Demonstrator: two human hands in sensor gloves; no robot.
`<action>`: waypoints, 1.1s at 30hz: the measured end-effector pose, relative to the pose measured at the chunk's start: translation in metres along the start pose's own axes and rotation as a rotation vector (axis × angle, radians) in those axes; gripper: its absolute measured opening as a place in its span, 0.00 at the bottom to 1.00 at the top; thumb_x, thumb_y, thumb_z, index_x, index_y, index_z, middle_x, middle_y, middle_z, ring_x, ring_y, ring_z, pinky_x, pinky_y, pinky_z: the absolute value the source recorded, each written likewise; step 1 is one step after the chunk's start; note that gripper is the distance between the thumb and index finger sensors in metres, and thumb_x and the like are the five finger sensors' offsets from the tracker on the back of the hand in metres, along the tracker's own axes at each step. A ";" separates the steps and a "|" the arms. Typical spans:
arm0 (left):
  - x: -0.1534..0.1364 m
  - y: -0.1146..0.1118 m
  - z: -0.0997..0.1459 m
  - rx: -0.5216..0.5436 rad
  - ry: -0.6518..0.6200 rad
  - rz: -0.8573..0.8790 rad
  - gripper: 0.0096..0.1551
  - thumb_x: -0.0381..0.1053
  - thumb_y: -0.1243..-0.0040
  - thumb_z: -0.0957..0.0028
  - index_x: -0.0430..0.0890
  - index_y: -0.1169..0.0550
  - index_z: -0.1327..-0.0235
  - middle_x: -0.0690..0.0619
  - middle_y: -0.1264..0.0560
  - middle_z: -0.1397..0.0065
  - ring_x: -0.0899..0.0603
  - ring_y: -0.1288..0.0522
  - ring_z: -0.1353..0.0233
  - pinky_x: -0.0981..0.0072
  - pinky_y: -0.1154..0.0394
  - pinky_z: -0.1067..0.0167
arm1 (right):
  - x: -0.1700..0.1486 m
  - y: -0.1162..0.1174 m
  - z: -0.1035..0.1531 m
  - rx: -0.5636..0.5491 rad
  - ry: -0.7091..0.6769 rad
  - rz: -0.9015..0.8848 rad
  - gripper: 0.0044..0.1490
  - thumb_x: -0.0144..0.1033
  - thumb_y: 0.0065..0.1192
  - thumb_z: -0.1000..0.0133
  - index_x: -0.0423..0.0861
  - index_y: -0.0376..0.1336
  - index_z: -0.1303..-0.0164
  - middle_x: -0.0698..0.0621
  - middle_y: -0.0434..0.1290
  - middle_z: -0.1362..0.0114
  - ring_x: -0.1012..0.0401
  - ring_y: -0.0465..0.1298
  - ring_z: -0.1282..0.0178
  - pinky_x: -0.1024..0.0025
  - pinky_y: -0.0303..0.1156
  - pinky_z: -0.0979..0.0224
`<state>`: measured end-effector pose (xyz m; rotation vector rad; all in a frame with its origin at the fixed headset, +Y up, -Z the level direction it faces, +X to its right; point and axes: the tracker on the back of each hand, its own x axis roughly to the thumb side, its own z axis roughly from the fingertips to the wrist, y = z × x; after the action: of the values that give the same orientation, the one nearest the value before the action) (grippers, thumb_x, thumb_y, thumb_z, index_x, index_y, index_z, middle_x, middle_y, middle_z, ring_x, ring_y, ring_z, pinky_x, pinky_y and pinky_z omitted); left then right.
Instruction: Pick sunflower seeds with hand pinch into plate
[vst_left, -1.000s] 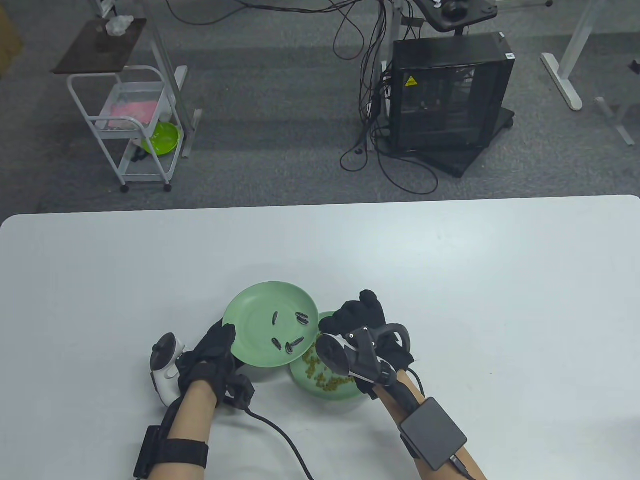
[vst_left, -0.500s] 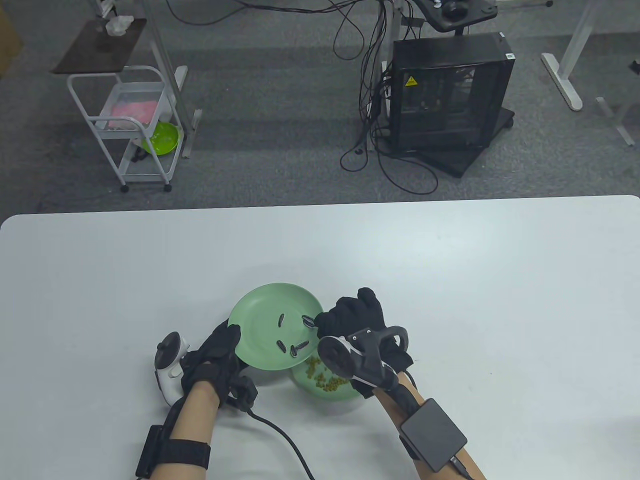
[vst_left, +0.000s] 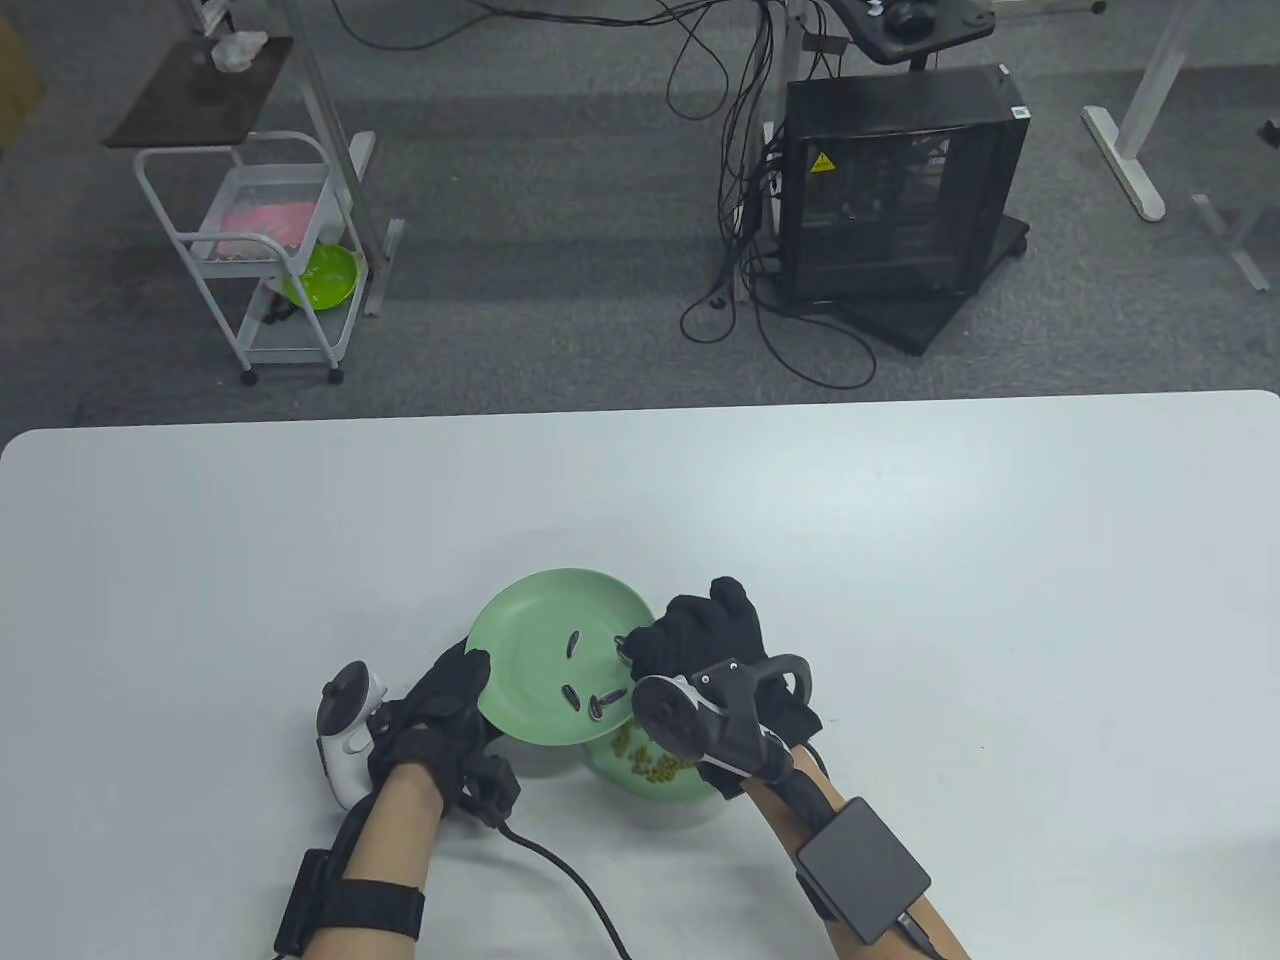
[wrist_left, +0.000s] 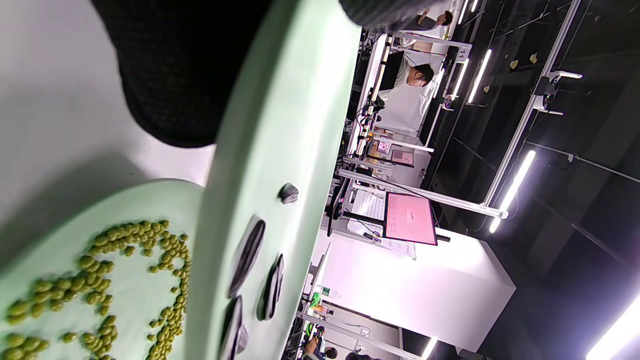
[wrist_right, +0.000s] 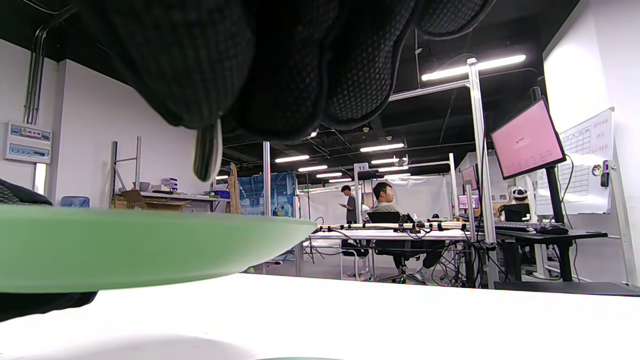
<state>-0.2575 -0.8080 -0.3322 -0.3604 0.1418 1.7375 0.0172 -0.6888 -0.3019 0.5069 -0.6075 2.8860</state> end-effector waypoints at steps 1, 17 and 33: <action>0.000 0.000 0.000 -0.001 0.000 0.000 0.38 0.50 0.51 0.44 0.35 0.43 0.24 0.36 0.31 0.31 0.42 0.17 0.40 0.59 0.15 0.51 | 0.000 0.000 0.000 0.001 -0.001 -0.001 0.24 0.50 0.64 0.57 0.62 0.67 0.50 0.64 0.77 0.47 0.63 0.75 0.31 0.43 0.55 0.17; 0.001 -0.001 0.000 -0.010 -0.005 -0.001 0.38 0.50 0.51 0.44 0.35 0.44 0.24 0.36 0.31 0.31 0.42 0.17 0.40 0.59 0.15 0.51 | 0.002 0.001 0.001 0.024 -0.025 0.007 0.23 0.50 0.68 0.59 0.63 0.73 0.53 0.63 0.81 0.50 0.63 0.78 0.33 0.42 0.56 0.18; 0.002 0.003 0.001 0.011 -0.009 -0.001 0.38 0.50 0.51 0.43 0.35 0.44 0.24 0.36 0.31 0.31 0.42 0.17 0.39 0.59 0.15 0.50 | -0.006 -0.001 -0.001 0.067 -0.004 0.016 0.26 0.54 0.63 0.57 0.67 0.70 0.48 0.63 0.78 0.42 0.61 0.76 0.30 0.41 0.54 0.18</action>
<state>-0.2611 -0.8061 -0.3324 -0.3446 0.1442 1.7370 0.0222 -0.6879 -0.3048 0.5191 -0.5196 2.9295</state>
